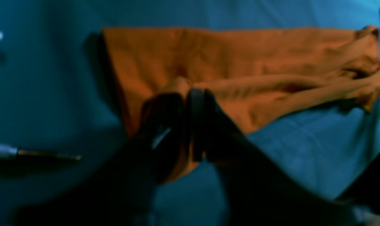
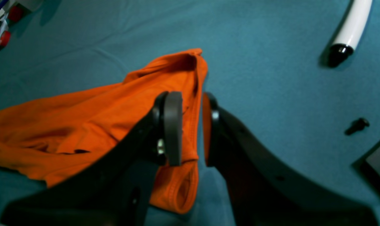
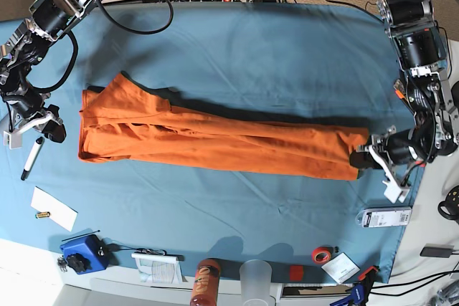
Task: Layout the t-shirt on the table in an organized manner, then fold the t-shirt properly
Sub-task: 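Regrasp the strip's hem end with the left gripper and smooth it, then lift the hem end with the left gripper and fold it toward the collar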
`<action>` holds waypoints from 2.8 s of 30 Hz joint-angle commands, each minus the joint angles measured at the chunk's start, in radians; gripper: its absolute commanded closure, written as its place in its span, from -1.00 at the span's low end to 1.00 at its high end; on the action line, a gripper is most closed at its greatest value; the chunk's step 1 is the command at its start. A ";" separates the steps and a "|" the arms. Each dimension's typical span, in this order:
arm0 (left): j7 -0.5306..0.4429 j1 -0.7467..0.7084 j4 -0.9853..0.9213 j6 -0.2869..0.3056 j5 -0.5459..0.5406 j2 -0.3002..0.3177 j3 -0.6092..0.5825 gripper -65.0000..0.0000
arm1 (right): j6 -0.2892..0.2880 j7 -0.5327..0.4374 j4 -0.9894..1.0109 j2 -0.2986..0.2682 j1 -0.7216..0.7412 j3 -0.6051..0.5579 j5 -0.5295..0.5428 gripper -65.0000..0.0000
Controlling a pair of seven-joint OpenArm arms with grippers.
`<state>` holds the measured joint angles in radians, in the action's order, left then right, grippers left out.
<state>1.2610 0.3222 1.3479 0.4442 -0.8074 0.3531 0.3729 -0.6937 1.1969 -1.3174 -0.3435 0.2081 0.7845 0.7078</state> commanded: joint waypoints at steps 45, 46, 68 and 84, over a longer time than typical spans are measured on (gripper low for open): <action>-0.049 0.073 -0.089 -0.159 0.211 -0.050 -0.232 1.00 | -0.004 -0.019 -0.018 -0.022 0.019 0.002 0.029 0.63; -0.048 0.085 -0.088 -0.159 0.208 -0.045 -0.208 1.00 | -0.004 -0.019 -0.018 -0.022 0.019 0.002 0.029 0.63; 0.063 0.125 0.003 0.053 -0.227 -0.064 -0.267 1.00 | -0.004 -0.024 -0.018 -0.019 0.019 0.002 0.029 0.63; -0.059 0.146 0.082 -0.068 0.219 -0.406 -0.671 1.00 | -0.004 -0.024 -0.018 -0.016 0.019 0.002 0.026 0.63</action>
<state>1.2255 0.4412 1.4128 0.3737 -0.5629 -0.0349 -0.2981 -0.6968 1.1965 -1.3174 -0.3374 0.2081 0.7845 0.7082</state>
